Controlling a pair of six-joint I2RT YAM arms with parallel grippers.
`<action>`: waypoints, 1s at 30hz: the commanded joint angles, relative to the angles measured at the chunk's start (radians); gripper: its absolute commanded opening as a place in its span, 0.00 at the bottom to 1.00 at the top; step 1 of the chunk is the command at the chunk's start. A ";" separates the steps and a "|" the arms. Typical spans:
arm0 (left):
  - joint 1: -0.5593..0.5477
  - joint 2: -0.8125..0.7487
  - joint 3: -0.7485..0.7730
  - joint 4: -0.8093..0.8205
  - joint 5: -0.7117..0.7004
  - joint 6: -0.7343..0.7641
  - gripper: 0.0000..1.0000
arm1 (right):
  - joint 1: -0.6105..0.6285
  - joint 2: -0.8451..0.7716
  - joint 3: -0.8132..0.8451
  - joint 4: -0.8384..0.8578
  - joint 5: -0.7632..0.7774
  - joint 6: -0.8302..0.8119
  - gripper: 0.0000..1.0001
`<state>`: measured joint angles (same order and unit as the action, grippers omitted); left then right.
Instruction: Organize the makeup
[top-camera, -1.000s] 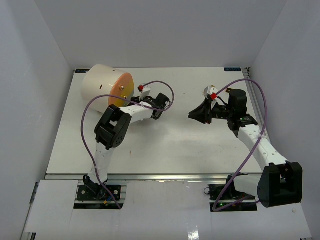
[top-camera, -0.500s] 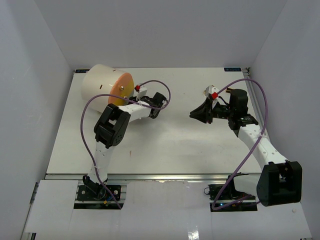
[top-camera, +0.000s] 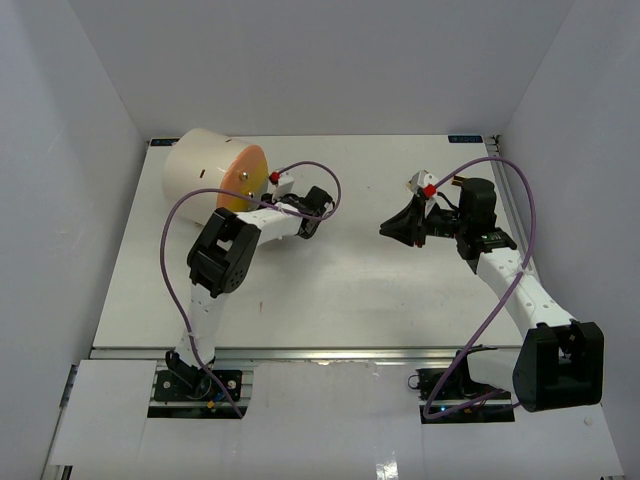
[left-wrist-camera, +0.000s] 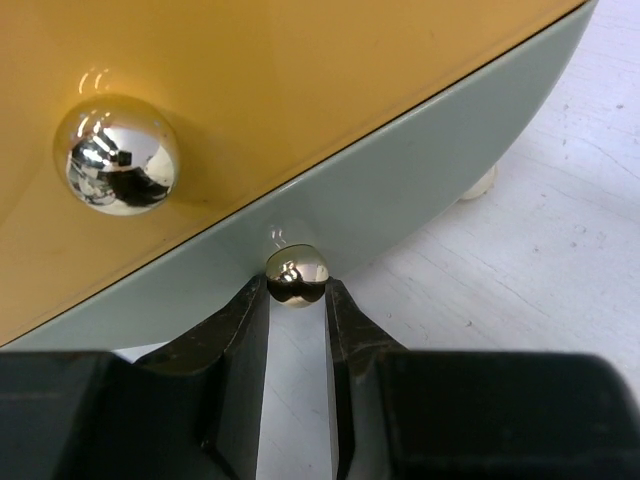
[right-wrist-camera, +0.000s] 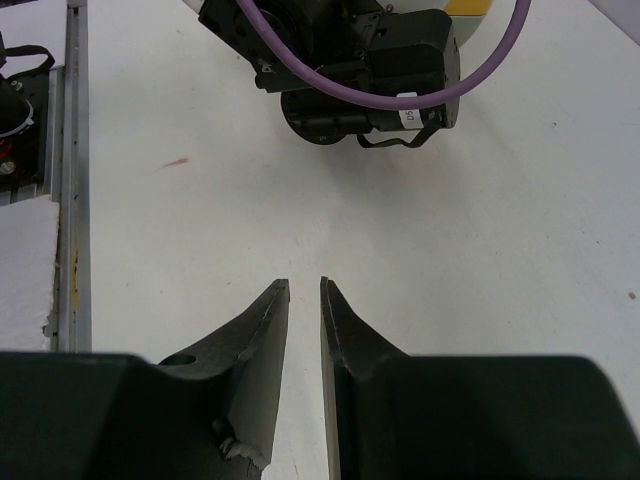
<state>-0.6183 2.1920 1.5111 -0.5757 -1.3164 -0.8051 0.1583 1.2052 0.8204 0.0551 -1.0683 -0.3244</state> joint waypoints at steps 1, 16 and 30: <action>-0.063 -0.081 -0.022 0.002 0.065 -0.041 0.14 | -0.003 0.005 0.015 0.016 -0.006 -0.007 0.25; -0.216 -0.091 0.011 -0.144 0.141 -0.226 0.21 | -0.010 -0.002 0.013 0.015 -0.005 -0.007 0.25; -0.216 -0.081 0.113 -0.244 0.277 -0.151 0.69 | -0.021 -0.003 0.011 0.015 0.001 -0.008 0.26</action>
<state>-0.8349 2.1563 1.5866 -0.8459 -1.1465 -1.0837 0.1458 1.2060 0.8204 0.0551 -1.0668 -0.3244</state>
